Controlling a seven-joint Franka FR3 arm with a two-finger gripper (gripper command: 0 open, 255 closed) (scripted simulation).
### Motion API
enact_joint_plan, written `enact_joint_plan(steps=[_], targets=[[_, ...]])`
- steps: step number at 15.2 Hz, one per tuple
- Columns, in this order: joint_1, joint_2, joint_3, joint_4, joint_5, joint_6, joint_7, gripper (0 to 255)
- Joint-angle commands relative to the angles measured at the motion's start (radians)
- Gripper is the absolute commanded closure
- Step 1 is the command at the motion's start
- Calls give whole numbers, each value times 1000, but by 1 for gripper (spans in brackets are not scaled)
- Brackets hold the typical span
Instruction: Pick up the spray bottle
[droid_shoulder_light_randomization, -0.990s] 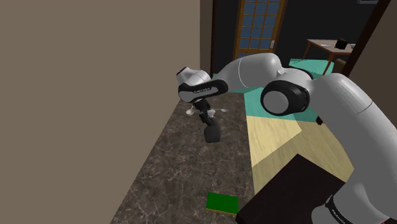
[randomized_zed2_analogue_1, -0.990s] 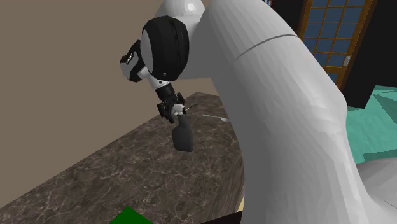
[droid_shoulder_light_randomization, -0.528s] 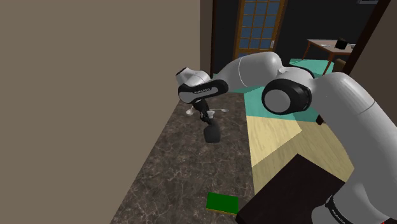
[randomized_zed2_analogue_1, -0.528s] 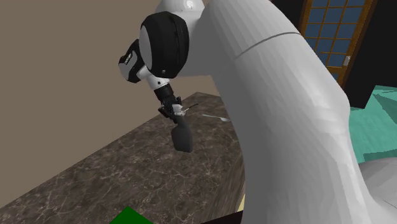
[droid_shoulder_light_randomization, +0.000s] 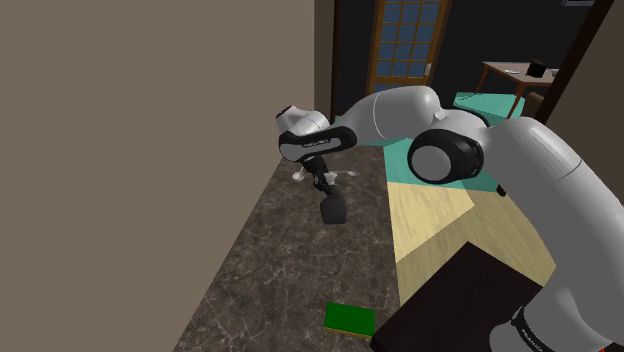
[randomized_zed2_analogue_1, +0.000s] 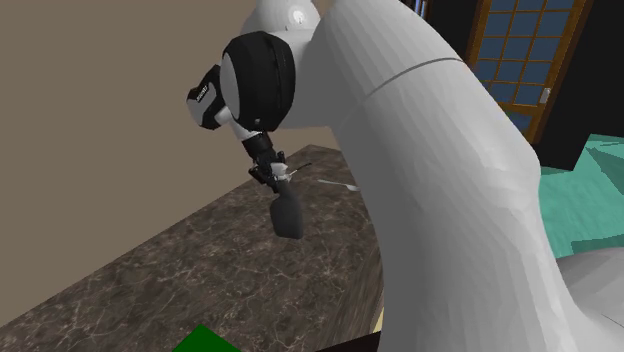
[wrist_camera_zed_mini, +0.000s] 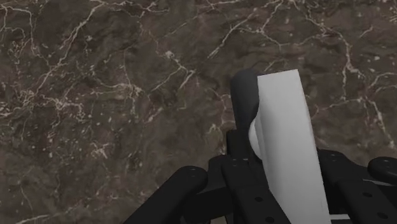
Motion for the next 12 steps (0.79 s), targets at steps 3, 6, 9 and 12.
enact_joint_plan(steps=[3,6,9,12], targets=[[-4,31,-1,-49,-1,-5,-2,255],[-4,9,-1,-47,0,-28,-8,255],[-3,-11,-1,-42,0,-53,-14,255],[-2,-29,-1,-34,0,-79,-21,255]])
